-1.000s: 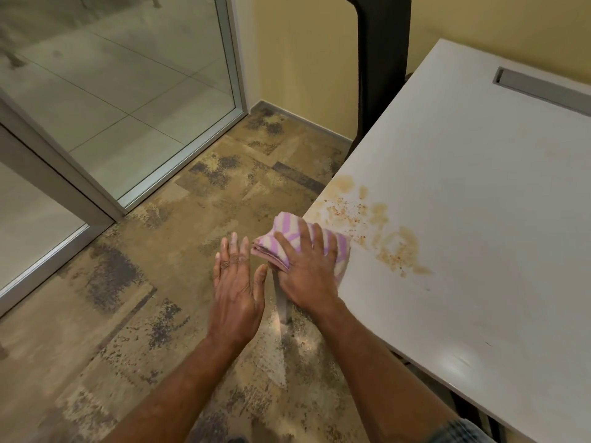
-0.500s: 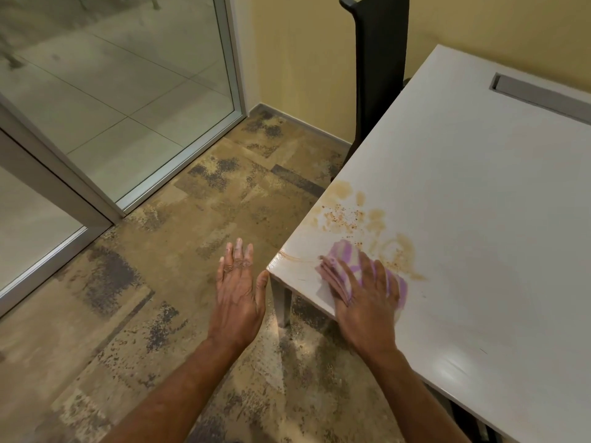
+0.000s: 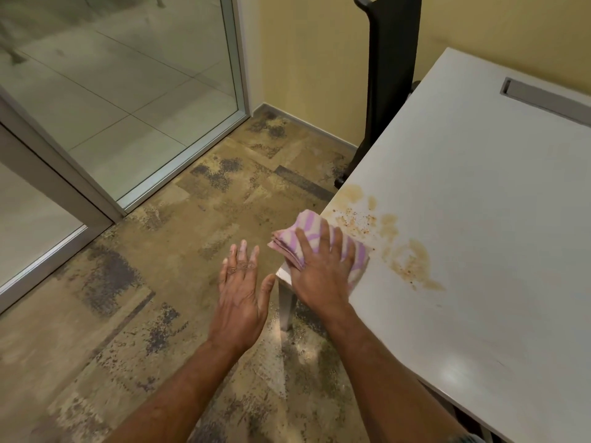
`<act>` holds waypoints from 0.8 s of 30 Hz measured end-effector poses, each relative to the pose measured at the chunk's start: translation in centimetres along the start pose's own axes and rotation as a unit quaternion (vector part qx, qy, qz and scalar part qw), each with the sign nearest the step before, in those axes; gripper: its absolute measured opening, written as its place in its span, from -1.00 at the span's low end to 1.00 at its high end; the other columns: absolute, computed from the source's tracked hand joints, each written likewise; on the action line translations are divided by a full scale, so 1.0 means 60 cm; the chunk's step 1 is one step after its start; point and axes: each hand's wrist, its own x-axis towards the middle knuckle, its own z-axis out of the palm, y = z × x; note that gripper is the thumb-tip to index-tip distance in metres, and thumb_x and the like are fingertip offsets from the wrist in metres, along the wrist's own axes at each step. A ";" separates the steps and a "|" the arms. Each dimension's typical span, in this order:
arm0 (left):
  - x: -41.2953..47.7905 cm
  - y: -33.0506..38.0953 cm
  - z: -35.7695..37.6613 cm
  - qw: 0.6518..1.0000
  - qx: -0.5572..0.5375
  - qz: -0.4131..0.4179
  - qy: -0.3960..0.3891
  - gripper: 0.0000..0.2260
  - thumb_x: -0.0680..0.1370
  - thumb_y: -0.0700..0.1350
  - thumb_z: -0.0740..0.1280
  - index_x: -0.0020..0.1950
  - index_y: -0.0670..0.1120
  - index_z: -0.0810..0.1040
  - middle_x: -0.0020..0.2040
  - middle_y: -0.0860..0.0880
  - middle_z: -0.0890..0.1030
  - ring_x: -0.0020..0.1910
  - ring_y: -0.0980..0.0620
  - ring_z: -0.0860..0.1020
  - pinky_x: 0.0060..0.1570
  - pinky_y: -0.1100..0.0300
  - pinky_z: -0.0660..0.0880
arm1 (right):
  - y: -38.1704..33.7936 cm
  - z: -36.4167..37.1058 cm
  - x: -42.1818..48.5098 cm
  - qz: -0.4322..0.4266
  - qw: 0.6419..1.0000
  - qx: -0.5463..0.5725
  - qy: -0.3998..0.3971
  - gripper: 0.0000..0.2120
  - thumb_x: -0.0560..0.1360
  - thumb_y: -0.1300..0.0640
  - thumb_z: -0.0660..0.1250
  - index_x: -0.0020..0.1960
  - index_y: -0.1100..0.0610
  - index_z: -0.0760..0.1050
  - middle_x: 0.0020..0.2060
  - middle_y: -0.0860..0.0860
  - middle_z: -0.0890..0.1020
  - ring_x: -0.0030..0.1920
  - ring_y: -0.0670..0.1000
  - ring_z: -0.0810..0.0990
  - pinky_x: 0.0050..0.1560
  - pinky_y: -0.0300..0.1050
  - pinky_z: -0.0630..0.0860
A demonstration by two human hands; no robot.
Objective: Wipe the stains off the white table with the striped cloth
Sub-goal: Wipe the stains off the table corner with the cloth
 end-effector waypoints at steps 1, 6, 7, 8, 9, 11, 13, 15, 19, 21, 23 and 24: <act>0.001 0.000 -0.002 1.000 -0.001 0.004 0.000 -0.37 0.69 0.27 -0.13 0.71 0.02 -0.02 0.71 0.04 -0.15 0.67 0.14 -0.27 0.65 0.09 -0.25 | -0.003 0.002 -0.003 -0.020 1.000 0.003 -0.004 -0.31 0.56 -0.44 0.06 0.63 -0.24 0.10 0.69 0.11 -0.02 0.67 0.25 -0.06 0.59 0.36 -0.14; 0.002 0.016 -0.014 0.998 -0.045 0.016 0.028 -0.38 0.71 0.27 -0.11 0.71 0.00 0.04 0.72 0.03 -0.04 0.69 0.13 -0.18 0.64 0.20 -0.25 | 0.001 0.006 -0.041 -0.105 0.994 0.007 0.005 -0.42 0.63 -0.33 0.06 0.62 -0.26 0.15 0.69 0.08 0.01 0.68 0.20 -0.07 0.59 0.39 -0.06; 0.001 0.020 -0.016 0.998 -0.058 0.019 0.035 -0.38 0.71 0.26 -0.09 0.70 -0.02 0.06 0.72 0.02 -0.02 0.69 0.14 -0.17 0.65 0.19 -0.22 | 0.004 0.006 -0.050 -0.114 0.993 0.010 0.004 -0.44 0.64 -0.31 0.02 0.62 -0.26 0.13 0.69 0.07 0.01 0.68 0.20 -0.07 0.59 0.38 -0.06; -0.001 0.024 -0.018 0.996 -0.069 0.023 0.042 -0.39 0.72 0.25 -0.08 0.70 -0.04 0.07 0.72 0.02 0.00 0.69 0.15 -0.15 0.65 0.19 -0.20 | 0.007 0.006 -0.058 -0.120 0.993 0.013 0.004 -0.44 0.65 -0.30 0.00 0.63 -0.26 0.11 0.69 0.07 0.00 0.68 0.20 -0.07 0.60 0.37 -0.07; -0.001 0.027 -0.020 0.995 -0.078 0.025 0.049 -0.40 0.72 0.23 -0.06 0.70 -0.05 0.09 0.72 0.02 0.02 0.69 0.15 -0.15 0.65 0.20 -0.18 | 0.010 0.006 -0.067 -0.127 0.992 0.017 0.003 -0.44 0.65 -0.28 0.01 0.63 -0.26 0.09 0.69 0.07 0.00 0.68 0.20 -0.08 0.61 0.37 -0.08; -0.001 0.033 -0.024 0.994 -0.087 0.030 0.057 -0.43 0.73 0.17 -0.03 0.69 -0.05 0.10 0.72 0.01 0.03 0.69 0.16 -0.14 0.65 0.20 -0.17 | 0.021 0.005 -0.086 -0.138 0.990 0.022 -0.003 -0.41 0.64 -0.22 0.13 0.64 -0.25 0.07 0.70 0.05 -0.04 0.68 0.19 -0.11 0.61 0.36 -0.07; 0.000 0.036 -0.025 0.994 -0.091 0.030 0.055 -0.45 0.73 0.13 -0.01 0.69 -0.05 0.11 0.72 0.00 0.02 0.68 0.17 -0.15 0.65 0.19 -0.17 | 0.038 0.003 -0.108 -0.141 0.990 0.026 -0.014 -0.37 0.63 -0.15 0.19 0.64 -0.27 0.03 0.70 0.02 -0.08 0.68 0.16 -0.18 0.61 0.36 -0.06; 0.002 0.038 -0.024 0.996 -0.075 0.024 0.042 -0.45 0.73 0.13 -0.02 0.69 -0.04 0.08 0.72 0.01 -0.02 0.68 0.18 -0.19 0.65 0.18 -0.19 | 0.059 -0.001 -0.131 -0.138 0.990 0.025 -0.018 -0.36 0.62 -0.13 0.15 0.65 -0.27 0.01 0.70 0.00 -0.09 0.68 0.14 -0.19 0.61 0.37 -0.07; 0.009 0.040 -0.013 1.000 0.016 0.027 0.003 -0.45 0.75 0.11 0.03 0.70 -0.05 0.00 0.72 -0.03 -0.12 0.69 0.07 -0.24 0.67 0.02 -0.19 | 0.111 -0.010 -0.169 -0.077 0.996 0.044 -0.010 -0.40 0.59 -0.17 -0.02 0.63 -0.32 0.03 0.69 -0.04 -0.11 0.68 0.10 -0.22 0.62 0.32 -0.22; 0.016 0.038 -0.009 0.998 0.056 0.035 -0.017 -0.44 0.75 0.13 0.01 0.71 -0.04 -0.02 0.72 -0.04 -0.15 0.68 0.04 -0.27 0.66 0.03 -0.24 | 0.135 -0.014 -0.172 -0.033 0.999 0.041 -0.007 -0.33 0.54 -0.07 0.03 0.62 -0.34 -0.01 0.69 -0.03 -0.13 0.68 0.12 -0.24 0.62 0.33 -0.22; 0.023 0.033 -0.007 0.994 0.092 0.049 -0.037 -0.43 0.74 0.18 -0.08 0.71 -0.03 -0.03 0.71 -0.05 -0.17 0.68 0.02 -0.29 0.66 0.03 -0.27 | 0.147 -0.017 -0.158 0.008 1.000 0.021 0.004 -0.35 0.58 -0.08 0.15 0.62 -0.31 0.05 0.69 0.01 -0.03 0.68 0.18 -0.10 0.62 0.37 -0.12; 0.027 0.028 -0.006 0.991 0.109 0.054 -0.047 -0.41 0.72 0.21 -0.12 0.71 -0.03 -0.03 0.71 -0.06 -0.17 0.68 0.01 -0.29 0.66 0.02 -0.27 | 0.146 -0.018 -0.145 0.030 0.999 0.008 0.008 -0.40 0.61 -0.16 0.18 0.61 -0.31 0.10 0.69 0.02 0.02 0.68 0.21 -0.03 0.62 0.35 -0.10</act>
